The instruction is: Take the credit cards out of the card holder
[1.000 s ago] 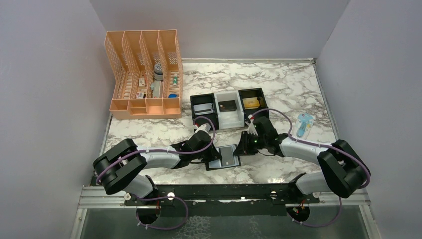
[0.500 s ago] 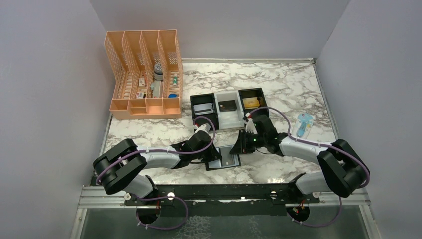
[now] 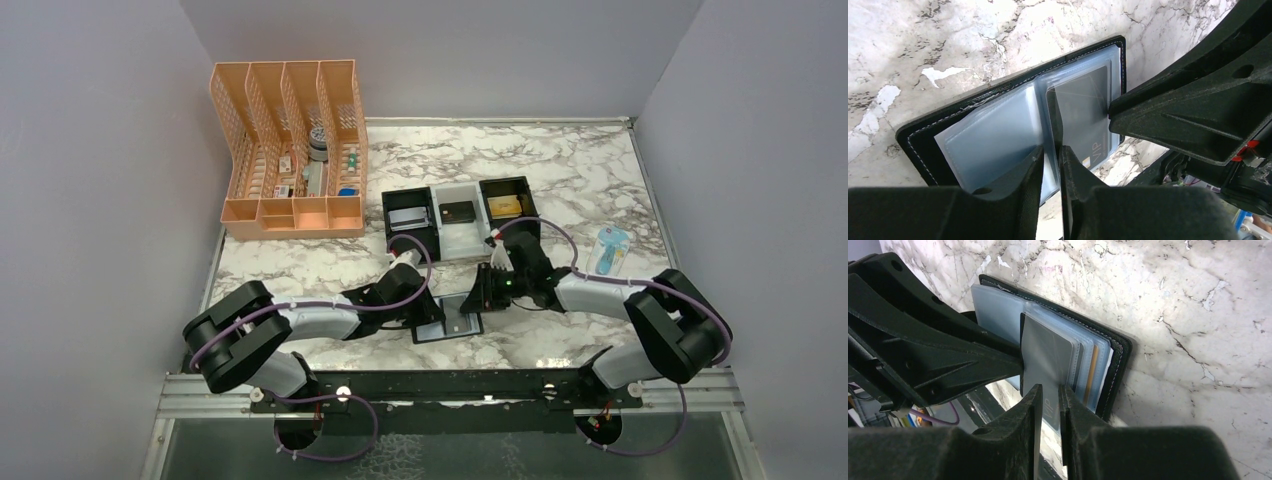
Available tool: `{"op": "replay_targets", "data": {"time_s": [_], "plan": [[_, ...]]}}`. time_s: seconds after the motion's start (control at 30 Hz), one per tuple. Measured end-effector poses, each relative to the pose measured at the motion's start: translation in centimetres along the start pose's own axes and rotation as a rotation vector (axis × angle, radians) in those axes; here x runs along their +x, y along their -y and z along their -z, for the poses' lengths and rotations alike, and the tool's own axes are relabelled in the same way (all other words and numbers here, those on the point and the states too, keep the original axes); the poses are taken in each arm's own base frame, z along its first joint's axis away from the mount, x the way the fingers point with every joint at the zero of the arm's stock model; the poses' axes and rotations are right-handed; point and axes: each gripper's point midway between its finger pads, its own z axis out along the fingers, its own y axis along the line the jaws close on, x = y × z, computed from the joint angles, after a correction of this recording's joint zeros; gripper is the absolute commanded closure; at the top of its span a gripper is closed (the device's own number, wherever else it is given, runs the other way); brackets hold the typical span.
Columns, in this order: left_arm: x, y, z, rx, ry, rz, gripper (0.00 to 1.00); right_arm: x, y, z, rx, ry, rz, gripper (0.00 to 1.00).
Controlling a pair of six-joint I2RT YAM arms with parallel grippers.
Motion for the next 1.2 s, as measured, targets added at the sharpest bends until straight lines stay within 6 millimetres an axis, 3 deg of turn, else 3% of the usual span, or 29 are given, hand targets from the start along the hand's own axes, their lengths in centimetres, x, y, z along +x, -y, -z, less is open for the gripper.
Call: {"op": "replay_targets", "data": {"time_s": [0.3,0.47,0.7,1.0,1.2], "plan": [[0.0,-0.5,0.3,-0.011,0.012,0.007,0.91,0.0,0.1,0.1,0.007,0.010,-0.009,0.82],[0.0,-0.6,0.4,-0.016,0.013,0.006,0.78,0.0,0.1,0.1,0.008,0.010,-0.020,0.82],[-0.2,-0.1,0.3,0.010,0.022,0.005,0.74,0.0,0.1,0.0,0.008,0.009,-0.025,0.82],[0.0,0.0,-0.6,0.024,0.009,0.012,0.99,0.0,0.1,0.0,0.008,0.008,-0.025,0.82],[-0.1,0.1,-0.6,0.026,0.011,0.014,1.00,0.0,0.2,0.0,0.012,0.009,-0.025,0.82]]}}
